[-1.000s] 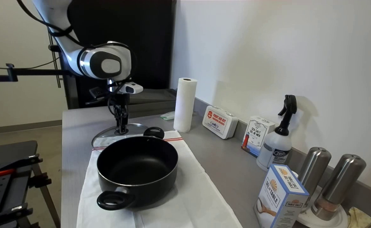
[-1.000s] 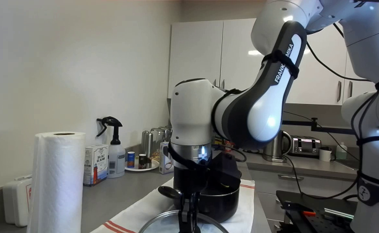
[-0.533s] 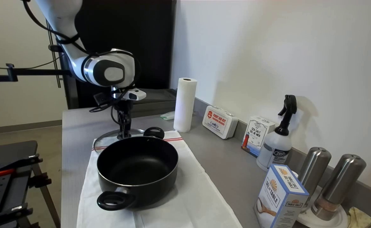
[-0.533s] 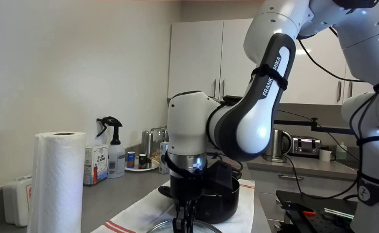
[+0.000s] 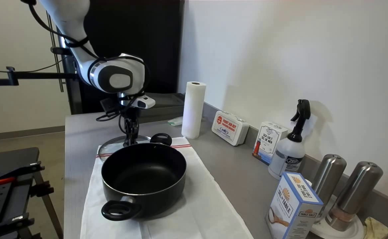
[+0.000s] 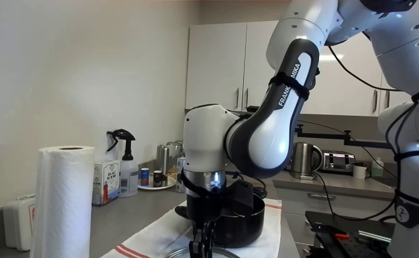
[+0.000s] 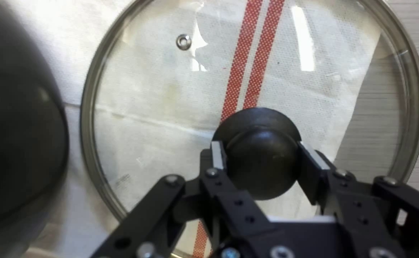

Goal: Remove the lid from the pot

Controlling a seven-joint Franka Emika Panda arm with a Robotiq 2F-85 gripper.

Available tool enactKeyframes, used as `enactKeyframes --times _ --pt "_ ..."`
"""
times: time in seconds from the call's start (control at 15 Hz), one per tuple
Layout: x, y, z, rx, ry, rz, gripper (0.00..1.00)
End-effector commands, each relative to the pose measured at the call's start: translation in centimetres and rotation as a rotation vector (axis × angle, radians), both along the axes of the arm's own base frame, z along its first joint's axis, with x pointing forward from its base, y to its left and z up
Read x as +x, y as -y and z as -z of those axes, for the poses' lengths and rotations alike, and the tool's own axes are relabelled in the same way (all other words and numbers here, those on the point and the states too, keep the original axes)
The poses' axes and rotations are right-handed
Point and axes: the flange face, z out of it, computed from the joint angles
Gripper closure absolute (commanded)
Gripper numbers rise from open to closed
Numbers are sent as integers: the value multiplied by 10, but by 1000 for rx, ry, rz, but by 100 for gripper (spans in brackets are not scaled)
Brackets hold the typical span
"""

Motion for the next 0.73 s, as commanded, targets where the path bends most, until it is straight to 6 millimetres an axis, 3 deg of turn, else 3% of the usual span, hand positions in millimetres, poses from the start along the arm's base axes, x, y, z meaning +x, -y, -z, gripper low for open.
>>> enactKeyframes --times 0.0,0.27,0.67 --pt "6 0 -3 24 15 -2 23" --pt "-2 -3 -22 22 49 -8 0" --pt "-16 -4 -60 26 100 -42 0"
